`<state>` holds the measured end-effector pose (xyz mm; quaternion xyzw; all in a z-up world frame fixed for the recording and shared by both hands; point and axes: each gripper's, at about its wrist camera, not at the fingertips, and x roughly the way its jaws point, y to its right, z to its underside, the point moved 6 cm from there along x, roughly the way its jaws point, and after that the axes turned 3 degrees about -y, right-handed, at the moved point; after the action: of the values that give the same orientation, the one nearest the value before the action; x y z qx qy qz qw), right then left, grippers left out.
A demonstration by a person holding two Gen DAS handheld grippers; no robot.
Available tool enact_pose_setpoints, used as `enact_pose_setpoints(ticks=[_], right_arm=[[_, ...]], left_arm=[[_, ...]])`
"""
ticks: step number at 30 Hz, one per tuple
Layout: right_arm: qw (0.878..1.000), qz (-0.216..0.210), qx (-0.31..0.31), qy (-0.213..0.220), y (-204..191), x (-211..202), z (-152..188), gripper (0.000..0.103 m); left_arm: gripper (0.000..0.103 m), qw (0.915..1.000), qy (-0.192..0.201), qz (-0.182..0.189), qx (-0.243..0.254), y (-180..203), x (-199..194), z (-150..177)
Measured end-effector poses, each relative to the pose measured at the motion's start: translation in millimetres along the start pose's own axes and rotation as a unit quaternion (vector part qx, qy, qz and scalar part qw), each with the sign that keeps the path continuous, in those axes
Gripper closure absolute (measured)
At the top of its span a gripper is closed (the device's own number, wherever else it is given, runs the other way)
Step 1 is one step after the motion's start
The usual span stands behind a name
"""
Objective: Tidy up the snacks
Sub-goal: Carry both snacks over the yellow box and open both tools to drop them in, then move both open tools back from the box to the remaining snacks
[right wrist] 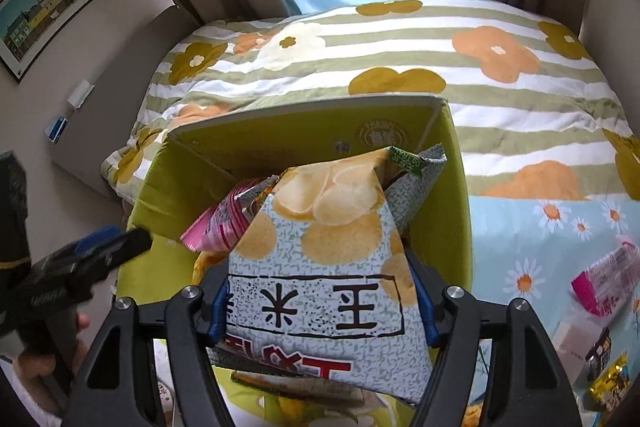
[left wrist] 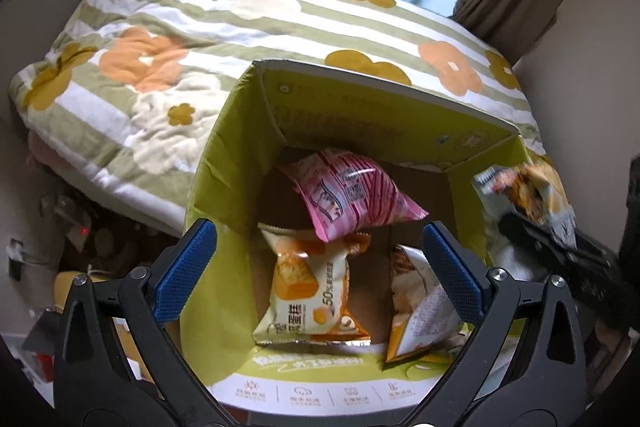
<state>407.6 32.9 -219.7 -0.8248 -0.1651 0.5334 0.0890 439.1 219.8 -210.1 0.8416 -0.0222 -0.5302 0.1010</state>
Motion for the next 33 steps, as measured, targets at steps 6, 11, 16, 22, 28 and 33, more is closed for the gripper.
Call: enact_pose_setpoints(ticks=[6,11,16,22,28,33], right_arm=[[1.0,0.011,-0.019,0.022,-5,0,-6,0.007],[0.997,0.032,-0.06,0.038,-12,-12,6,0.007],[0.998,0.033,-0.046,0.013,-7,-15,19,0.007],[0.998,0.038,-0.037,0.022,-9,-34,27,0.007],[0.998,0.052,-0.036,0.026,-12,-52,37,0.007],[0.998,0.059,-0.011,0.034,-7,-64,46,0.007]], left_arm=[[0.001,0.9998,0.004,-0.017,0.014,4,-8,11],[0.001,0.9996,0.005,-0.016,0.022,5,-14,18],[0.001,0.9997,0.005,-0.007,0.024,8,-22,25],[0.001,0.9991,0.017,-0.003,0.039,10,-39,30],[0.001,0.9987,0.032,0.012,0.037,10,-54,36],[0.001,0.9976,0.031,0.021,0.059,20,-59,41]])
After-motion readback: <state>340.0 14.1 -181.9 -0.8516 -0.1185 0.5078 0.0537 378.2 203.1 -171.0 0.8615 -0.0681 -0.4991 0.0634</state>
